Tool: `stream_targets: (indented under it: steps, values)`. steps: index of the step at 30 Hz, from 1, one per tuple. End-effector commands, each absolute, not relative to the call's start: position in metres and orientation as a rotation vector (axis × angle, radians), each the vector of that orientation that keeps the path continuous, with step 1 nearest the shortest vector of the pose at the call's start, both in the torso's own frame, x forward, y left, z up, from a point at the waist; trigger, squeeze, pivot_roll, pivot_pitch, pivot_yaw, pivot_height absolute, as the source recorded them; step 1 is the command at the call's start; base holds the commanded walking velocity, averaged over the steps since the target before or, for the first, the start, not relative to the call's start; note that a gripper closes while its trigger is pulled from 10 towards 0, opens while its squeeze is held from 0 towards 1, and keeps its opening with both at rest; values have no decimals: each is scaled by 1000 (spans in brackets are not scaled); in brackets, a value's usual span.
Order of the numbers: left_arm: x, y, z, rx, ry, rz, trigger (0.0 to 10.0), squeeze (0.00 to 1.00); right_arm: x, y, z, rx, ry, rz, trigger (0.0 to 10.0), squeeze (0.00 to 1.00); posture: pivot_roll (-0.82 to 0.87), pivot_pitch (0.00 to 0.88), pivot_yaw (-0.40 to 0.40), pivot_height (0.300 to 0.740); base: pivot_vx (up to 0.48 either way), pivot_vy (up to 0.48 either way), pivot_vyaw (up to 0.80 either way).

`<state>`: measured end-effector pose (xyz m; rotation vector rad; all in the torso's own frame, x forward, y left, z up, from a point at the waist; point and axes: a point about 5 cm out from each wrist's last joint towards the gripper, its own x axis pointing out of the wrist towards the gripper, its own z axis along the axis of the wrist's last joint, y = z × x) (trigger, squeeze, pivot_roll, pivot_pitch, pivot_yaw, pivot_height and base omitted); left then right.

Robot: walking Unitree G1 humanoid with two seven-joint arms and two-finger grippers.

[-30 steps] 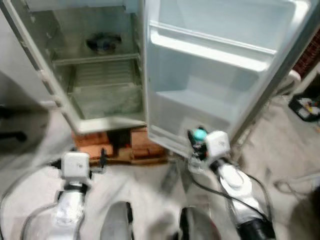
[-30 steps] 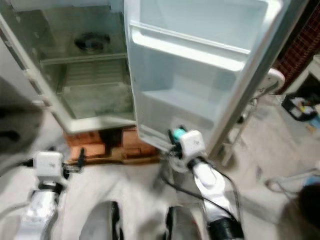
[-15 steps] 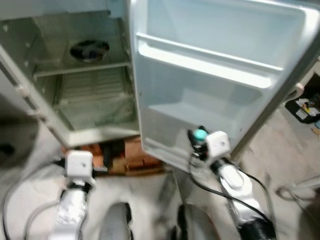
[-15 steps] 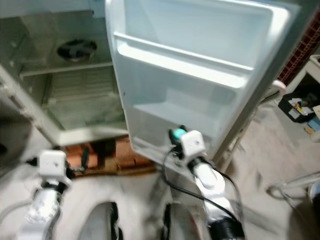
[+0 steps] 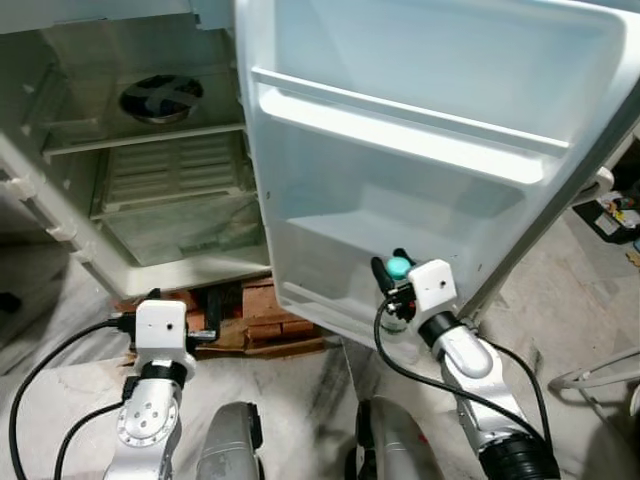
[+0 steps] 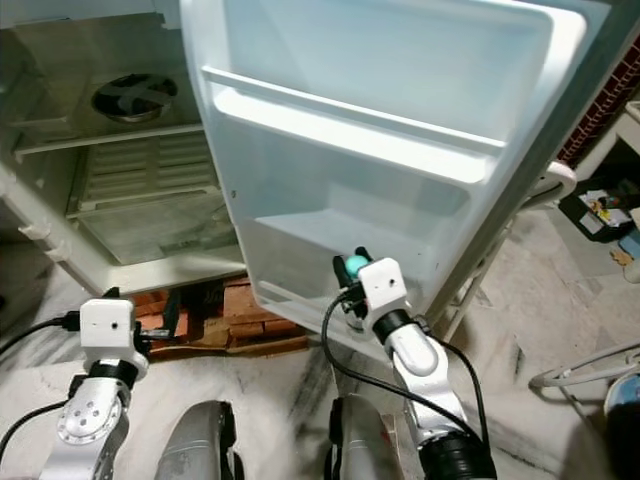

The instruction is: Restocking fridge

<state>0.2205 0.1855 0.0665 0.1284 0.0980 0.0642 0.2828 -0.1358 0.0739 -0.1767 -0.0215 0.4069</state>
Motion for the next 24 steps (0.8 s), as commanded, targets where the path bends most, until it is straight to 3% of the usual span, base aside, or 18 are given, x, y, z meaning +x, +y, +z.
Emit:
stream_targets:
  steps: [1,10,24]
  values:
    - [218,188,65,142,108,74,10000,0,284,-136,77,-178,-37,411,10000,0,-5,106,1,625,0,0,0]
    - [218,188,65,156,110,76,10000,0,283,-136,77,-181,-38,412,10000,0,-7,111,1,570,0,0,0]
    - [214,194,70,222,82,120,10000,0,290,-130,82,-198,-63,447,10000,0,6,142,-3,570,0,0,0]
